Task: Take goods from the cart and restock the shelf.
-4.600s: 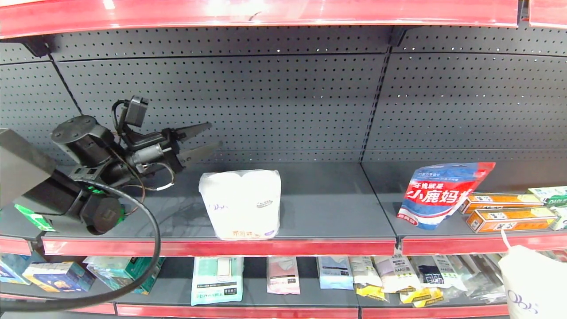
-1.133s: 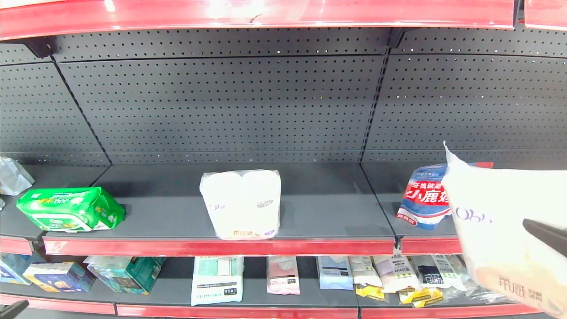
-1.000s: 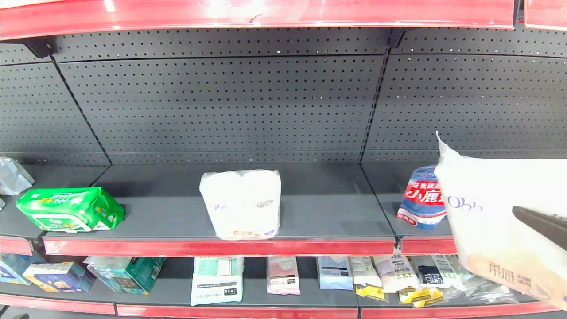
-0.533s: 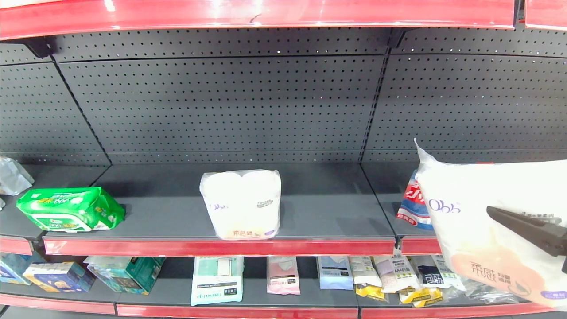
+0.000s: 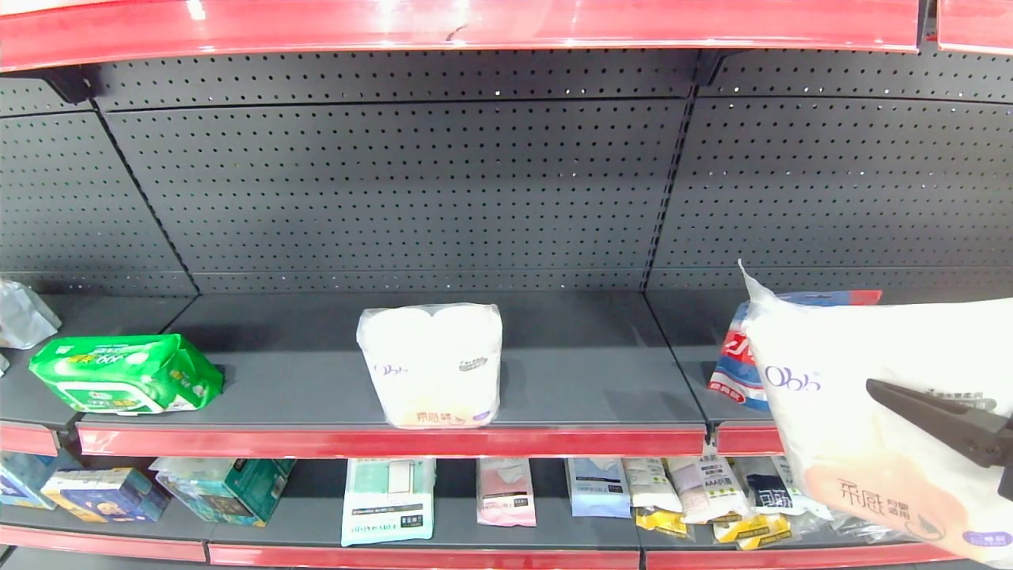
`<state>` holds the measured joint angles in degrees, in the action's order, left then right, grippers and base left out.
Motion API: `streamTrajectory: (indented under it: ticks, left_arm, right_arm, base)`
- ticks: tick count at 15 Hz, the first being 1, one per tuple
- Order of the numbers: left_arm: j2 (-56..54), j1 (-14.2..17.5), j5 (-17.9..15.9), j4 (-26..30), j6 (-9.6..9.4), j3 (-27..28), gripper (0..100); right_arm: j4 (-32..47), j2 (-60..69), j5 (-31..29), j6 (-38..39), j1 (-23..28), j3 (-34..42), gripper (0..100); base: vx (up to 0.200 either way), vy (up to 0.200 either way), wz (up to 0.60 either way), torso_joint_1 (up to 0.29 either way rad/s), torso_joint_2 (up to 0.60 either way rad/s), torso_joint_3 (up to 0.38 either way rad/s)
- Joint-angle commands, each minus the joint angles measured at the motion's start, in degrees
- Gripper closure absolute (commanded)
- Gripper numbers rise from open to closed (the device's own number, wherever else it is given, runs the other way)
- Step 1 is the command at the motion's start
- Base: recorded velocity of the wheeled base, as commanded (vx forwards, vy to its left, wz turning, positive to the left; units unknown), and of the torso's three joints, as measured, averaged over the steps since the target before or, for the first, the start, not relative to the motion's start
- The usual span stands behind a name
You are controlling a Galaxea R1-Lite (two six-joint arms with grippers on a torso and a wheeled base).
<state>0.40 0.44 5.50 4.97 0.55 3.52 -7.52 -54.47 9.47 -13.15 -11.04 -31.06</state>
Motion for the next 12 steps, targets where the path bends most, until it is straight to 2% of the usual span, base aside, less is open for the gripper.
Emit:
streamTrajectory:
  ticks: [1, 2, 4, 5, 6, 7, 8, 9, 10, 11, 12]
  left_arm:
    - [1.0, 0.0, -0.6, 0.0, 0.51, 0.1, 0]
    - [2.7, -0.2, -1.2, -0.1, 2.26, -0.1, 0]
    - [2.8, -0.4, -2.6, -0.7, 2.35, -0.3, 0]
    - [2.1, -0.6, -3.4, -0.8, 1.56, -0.3, 0]
    - [0.7, -0.7, -5.6, -0.8, -2.31, -0.3, 0]
    - [-0.2, -0.4, -6.1, -0.8, -5.47, -0.3, 0]
    - [-0.3, -0.4, -5.4, -0.8, -6.26, -0.3, 0]
    - [-0.3, -0.4, 0.0, -0.8, -4.15, -0.4, 0]
    - [0.0, -0.4, 4.3, -0.8, 1.74, -0.4, 0]
    - [-0.2, -0.4, 5.0, -0.8, 3.67, -0.4, 0]
    - [-0.3, -0.4, 0.7, -1.5, 2.53, -0.9, 0]
  right_arm:
    - [0.0, 0.4, 0.0, 0.0, 0.0, 0.2, 100]
    - [0.0, 0.4, 0.0, -0.1, 0.0, 0.2, 100]
    - [0.0, 0.4, 0.0, 0.0, 0.0, 0.3, 100]
    - [0.0, 0.4, 0.0, 0.0, 0.0, 0.3, 100]
    - [0.0, 0.4, 0.0, 0.0, 0.0, 0.3, 100]
    - [0.0, 0.4, 0.0, 0.0, 0.0, 0.3, 100]
    - [0.0, 0.4, 0.0, 0.0, 0.0, 0.3, 100]
    - [0.0, 0.4, 0.0, 0.0, 0.0, 0.3, 100]
    - [0.0, 0.4, 0.0, 0.0, 0.0, 0.3, 100]
    - [0.0, 0.5, 0.0, 0.1, 0.1, 0.3, 100]
    - [0.0, 0.5, 0.0, 0.1, 0.2, 0.2, 100]
  base:
    - [0.0, 0.0, 0.0, 0.0, 0.0, 0.0]
    - [0.0, 0.0, 0.0, 0.0, 0.0, 0.0]
    - [0.0, 0.0, 0.0, 0.0, 0.0, 0.0]
    - [0.0, 0.0, 0.0, 0.0, 0.0, 0.0]
    - [0.0, 0.0, 0.0, 0.0, 0.0, 0.0]
    - [0.0, 0.0, 0.0, 0.0, 0.0, 0.0]
    - [0.0, 0.0, 0.0, 0.0, 0.0, 0.0]
    - [0.0, 0.0, 0.0, 0.0, 0.0, 0.0]
    - [0.0, 0.0, 0.0, 0.0, 0.0, 0.0]
    - [0.0, 0.0, 0.0, 0.0, 0.0, 0.0]
    - [0.0, 0.0, 0.0, 0.0, 0.0, 0.0]
